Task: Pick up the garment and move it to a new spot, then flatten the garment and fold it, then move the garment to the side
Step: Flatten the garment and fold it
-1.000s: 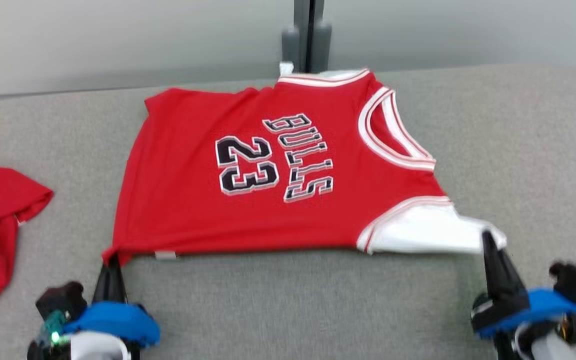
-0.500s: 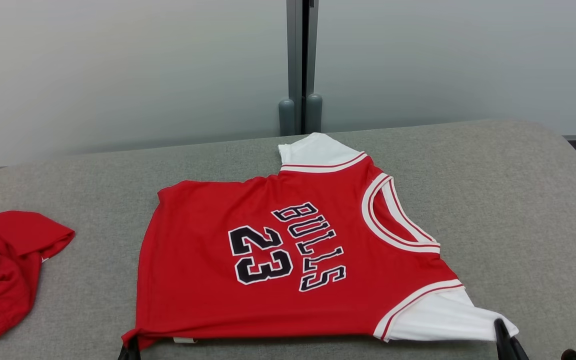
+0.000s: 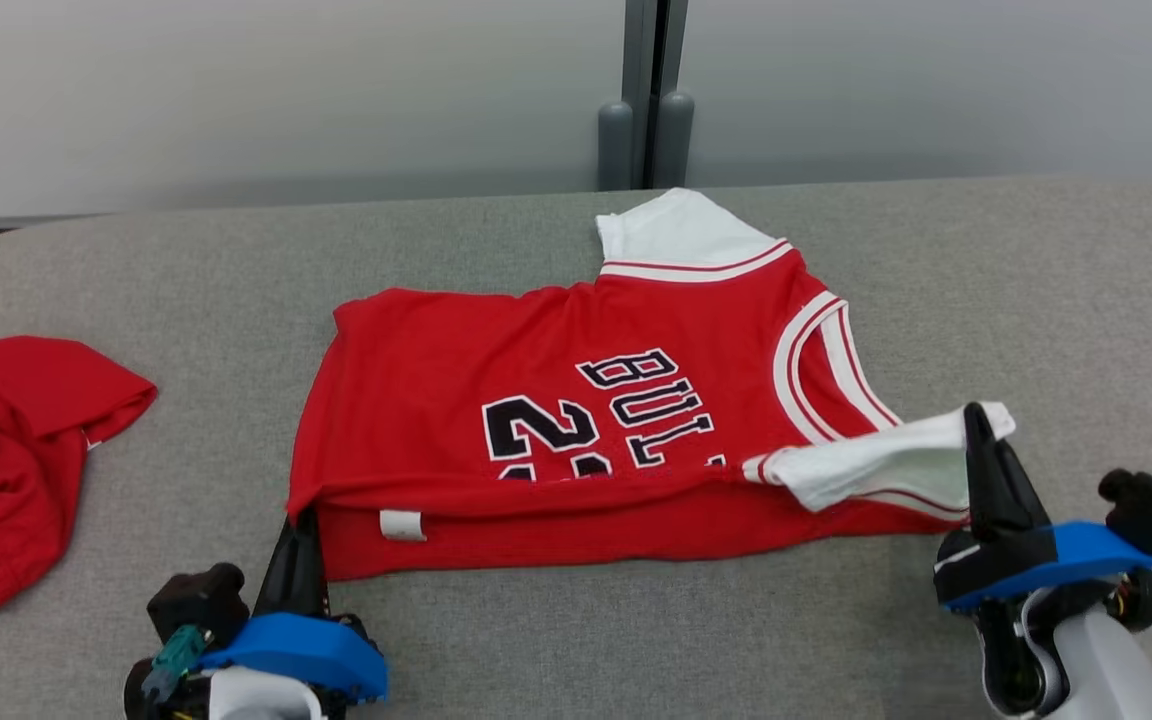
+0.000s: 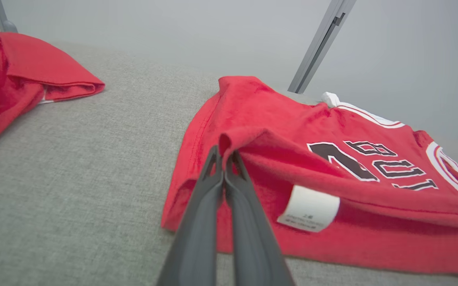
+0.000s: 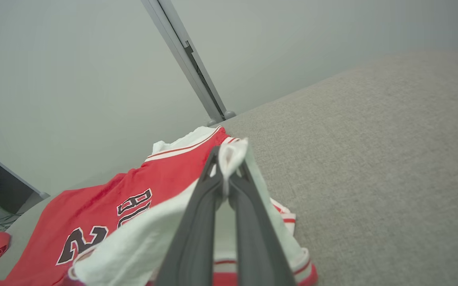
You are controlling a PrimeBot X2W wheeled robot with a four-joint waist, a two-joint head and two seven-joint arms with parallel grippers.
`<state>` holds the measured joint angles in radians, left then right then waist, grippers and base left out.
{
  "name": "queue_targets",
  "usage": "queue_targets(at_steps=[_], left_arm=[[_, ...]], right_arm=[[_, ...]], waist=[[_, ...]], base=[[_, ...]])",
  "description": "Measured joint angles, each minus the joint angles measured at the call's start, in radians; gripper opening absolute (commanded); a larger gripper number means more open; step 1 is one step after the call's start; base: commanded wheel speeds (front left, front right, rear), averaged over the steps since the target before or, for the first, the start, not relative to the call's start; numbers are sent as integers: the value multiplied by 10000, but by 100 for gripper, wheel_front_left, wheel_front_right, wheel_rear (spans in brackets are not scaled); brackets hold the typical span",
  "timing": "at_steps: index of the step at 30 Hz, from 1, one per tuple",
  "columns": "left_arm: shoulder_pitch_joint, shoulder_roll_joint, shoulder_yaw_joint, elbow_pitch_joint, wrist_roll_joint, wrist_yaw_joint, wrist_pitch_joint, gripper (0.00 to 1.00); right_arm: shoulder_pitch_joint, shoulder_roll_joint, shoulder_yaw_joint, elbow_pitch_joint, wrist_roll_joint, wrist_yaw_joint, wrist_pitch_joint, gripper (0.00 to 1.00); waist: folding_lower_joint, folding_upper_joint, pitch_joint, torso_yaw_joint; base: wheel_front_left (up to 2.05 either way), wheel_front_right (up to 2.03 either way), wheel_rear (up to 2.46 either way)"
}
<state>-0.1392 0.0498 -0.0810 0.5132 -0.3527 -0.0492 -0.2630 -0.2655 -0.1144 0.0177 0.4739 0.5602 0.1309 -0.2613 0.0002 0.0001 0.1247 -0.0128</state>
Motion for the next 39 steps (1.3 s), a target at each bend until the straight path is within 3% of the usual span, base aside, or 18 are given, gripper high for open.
queue_targets(at_steps=[13,14,15,16,27,39], left_arm=[[-1797,0,-280,989,130,128,0,0],[-1877,0,-280,991,157,130,2,0],[-1940,2,-280,988,184,130,0,21],[-1971,0,-274,940,192,140,2,97],[-1180,19,-244,130,-430,531,0,100],[-1128,13,-566,1442,-518,1026,-81,100]], right_arm=[[-2023,10,-556,1482,-1049,0,0,0],[-2087,25,-568,1524,-1120,-2,0,46],[-2147,54,-587,1567,-1160,-2,0,100],[-2195,82,-617,1595,-1237,0,0,100],[-1718,389,-1448,890,-1582,-2,0,100],[-824,562,-1384,727,-2088,-2,0,100]], waist=[[1,2,1278,324],[1,2,1333,345],[0,2,1383,362],[0,2,1423,379],[-2,1,1418,340],[-3,-2,1525,42]], base=[[0,0,0],[0,0,0],[0,0,0],[0,0,0],[0,0,0],[0,0,0]])
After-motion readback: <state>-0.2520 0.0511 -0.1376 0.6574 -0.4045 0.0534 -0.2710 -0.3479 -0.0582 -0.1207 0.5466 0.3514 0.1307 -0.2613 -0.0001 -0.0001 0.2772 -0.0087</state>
